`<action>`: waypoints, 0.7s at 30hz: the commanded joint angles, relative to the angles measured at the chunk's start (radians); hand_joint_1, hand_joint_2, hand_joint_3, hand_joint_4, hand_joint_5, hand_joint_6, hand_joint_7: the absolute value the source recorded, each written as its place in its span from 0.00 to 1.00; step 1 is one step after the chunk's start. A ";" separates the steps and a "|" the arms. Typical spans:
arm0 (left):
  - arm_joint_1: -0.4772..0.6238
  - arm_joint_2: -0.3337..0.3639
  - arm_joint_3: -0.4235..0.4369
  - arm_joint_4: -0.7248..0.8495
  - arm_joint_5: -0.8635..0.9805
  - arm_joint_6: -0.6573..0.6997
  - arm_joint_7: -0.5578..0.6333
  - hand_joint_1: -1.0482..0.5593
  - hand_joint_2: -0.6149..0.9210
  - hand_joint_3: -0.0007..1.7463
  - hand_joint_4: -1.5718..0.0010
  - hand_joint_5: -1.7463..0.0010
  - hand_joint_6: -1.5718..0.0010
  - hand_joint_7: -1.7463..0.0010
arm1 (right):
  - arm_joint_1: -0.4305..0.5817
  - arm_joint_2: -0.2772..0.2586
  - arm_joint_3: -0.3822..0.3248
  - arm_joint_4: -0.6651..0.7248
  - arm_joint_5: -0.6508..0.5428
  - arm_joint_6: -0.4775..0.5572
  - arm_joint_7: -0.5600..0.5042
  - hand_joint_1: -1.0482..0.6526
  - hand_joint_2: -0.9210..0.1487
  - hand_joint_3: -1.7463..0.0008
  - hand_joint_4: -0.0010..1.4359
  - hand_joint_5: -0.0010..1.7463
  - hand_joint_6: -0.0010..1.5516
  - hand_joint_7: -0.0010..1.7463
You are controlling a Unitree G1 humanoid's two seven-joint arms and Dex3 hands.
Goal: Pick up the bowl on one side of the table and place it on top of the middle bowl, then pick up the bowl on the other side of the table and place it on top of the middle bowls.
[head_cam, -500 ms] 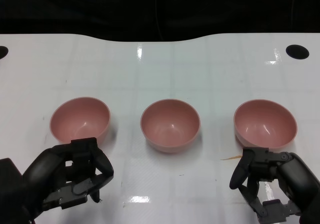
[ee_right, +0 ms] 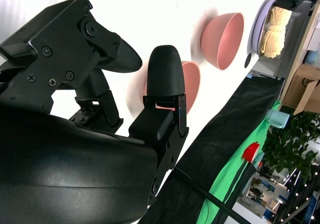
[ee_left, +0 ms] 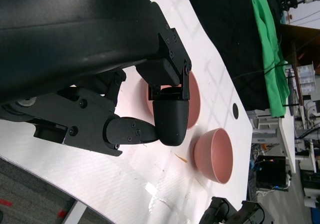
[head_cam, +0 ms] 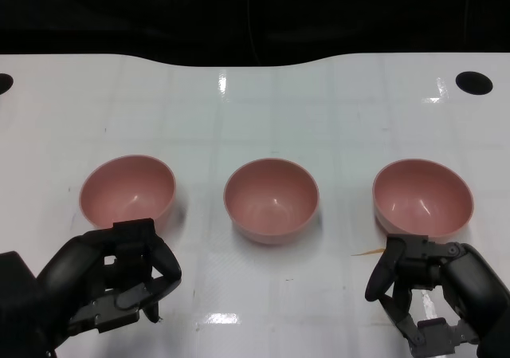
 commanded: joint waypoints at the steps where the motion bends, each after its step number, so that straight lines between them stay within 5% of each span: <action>1: 0.002 0.006 0.012 -0.006 -0.002 -0.005 0.009 0.38 1.00 0.12 0.47 0.06 0.49 0.21 | 0.007 -0.006 -0.018 -0.013 0.001 0.010 -0.006 0.56 0.52 0.29 0.56 0.93 0.51 0.75; 12: 0.000 0.006 0.012 -0.004 0.001 -0.002 0.013 0.39 1.00 0.11 0.47 0.07 0.49 0.21 | 0.007 0.001 -0.023 -0.009 -0.001 0.005 -0.009 0.57 0.49 0.32 0.56 0.90 0.51 0.73; 21: 0.004 0.011 0.009 -0.016 0.008 0.002 0.016 0.40 1.00 0.13 0.48 0.06 0.49 0.21 | 0.005 0.008 -0.030 -0.003 -0.048 -0.030 -0.061 0.58 0.47 0.34 0.51 0.76 0.47 0.56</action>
